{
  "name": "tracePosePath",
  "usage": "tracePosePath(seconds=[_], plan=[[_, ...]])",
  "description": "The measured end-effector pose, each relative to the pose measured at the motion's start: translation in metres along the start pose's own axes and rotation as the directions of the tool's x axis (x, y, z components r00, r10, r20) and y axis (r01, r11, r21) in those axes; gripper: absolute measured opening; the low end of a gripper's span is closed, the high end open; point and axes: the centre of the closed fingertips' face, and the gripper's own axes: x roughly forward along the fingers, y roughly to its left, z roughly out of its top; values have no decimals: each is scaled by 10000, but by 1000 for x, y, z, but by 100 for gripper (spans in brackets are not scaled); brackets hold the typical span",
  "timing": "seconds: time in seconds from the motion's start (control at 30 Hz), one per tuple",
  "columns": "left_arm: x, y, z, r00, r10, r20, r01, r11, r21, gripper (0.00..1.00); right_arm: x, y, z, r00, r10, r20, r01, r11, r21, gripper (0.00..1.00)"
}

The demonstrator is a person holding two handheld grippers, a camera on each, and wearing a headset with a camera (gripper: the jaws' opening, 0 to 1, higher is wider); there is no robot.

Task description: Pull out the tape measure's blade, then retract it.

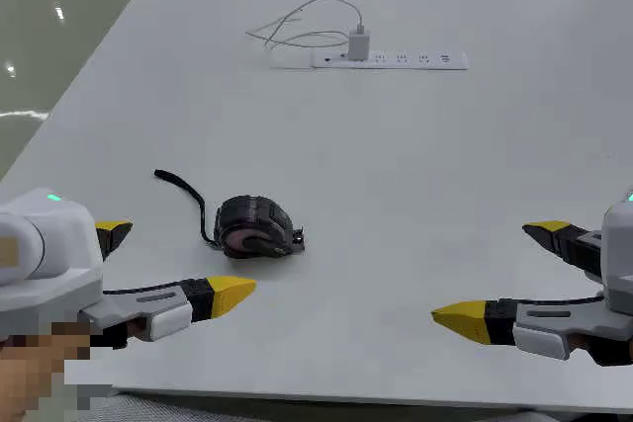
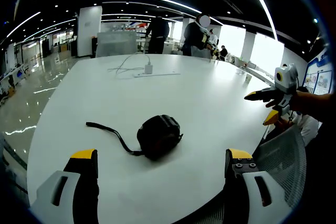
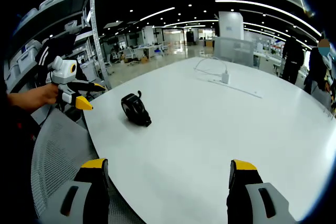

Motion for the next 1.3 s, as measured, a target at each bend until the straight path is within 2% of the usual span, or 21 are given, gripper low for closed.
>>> tracePosePath(seconds=[0.8, 1.17, 1.3], plan=[[2, -2, -2, 9998, -188, -54, 189, 9997, 173, 98, 0, 2, 0, 10000, 16, 51, -16, 10000, -10, 96], [10, -2, -1, 9981, -520, -315, 542, 9958, 732, 97, 0, 3, 1, 10000, 34, 29, -34, 10000, -23, 96], [17, -6, 5, 9951, -918, -360, 957, 9870, 1291, 95, 0, 3, 1, 10000, 33, -2, -33, 10000, -38, 96]])
